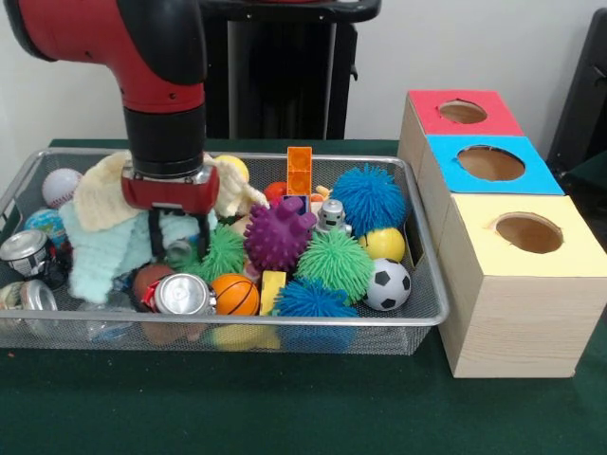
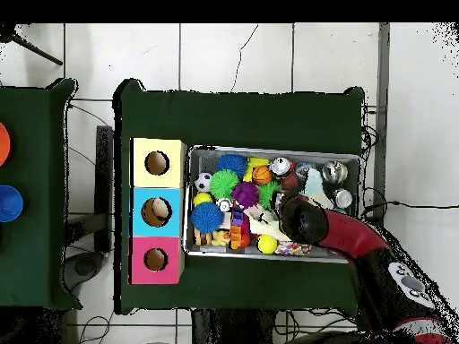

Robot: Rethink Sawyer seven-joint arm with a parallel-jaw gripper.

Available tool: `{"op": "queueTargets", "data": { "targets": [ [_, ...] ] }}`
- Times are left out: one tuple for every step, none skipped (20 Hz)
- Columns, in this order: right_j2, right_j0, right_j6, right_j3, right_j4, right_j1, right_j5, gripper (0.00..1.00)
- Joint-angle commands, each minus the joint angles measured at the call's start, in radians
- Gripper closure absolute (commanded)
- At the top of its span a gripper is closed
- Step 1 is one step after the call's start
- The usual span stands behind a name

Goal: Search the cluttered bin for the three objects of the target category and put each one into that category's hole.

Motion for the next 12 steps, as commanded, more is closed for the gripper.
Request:
{"op": "queueTargets", "data": {
  "targets": [
    [-0.136, 0.104, 0.134, -0.012, 0.048, -0.010, 0.385, 0.00],
    [-0.152, 0.115, 0.133, -0.023, 0.044, -0.012, 0.412, 0.00],
    [-0.165, 0.128, 0.133, -0.027, 0.040, -0.021, 0.433, 0.00],
    [-0.179, 0.139, 0.131, -0.036, 0.034, -0.025, 0.455, 0.00],
    [-0.186, 0.147, 0.132, -0.031, 0.030, -0.037, 0.460, 0.00],
    [-0.193, 0.156, 0.134, -0.025, 0.027, -0.049, 0.466, 0.00],
    [-0.193, 0.158, 0.133, -0.022, 0.024, -0.051, 0.458, 0.00],
    [-0.198, 0.164, 0.136, -0.021, 0.020, -0.052, 0.453, 0.00],
    [-0.201, 0.170, 0.135, -0.030, 0.017, -0.055, 0.461, 0.00],
    [-0.203, 0.175, 0.131, -0.035, 0.014, -0.060, 0.464, 0.00],
    [-0.205, 0.182, 0.121, -0.043, 0.004, -0.066, 0.464, 0.00],
    [-0.212, 0.192, 0.115, -0.054, -0.009, -0.074, 0.458, 0.00]
  ]
}}
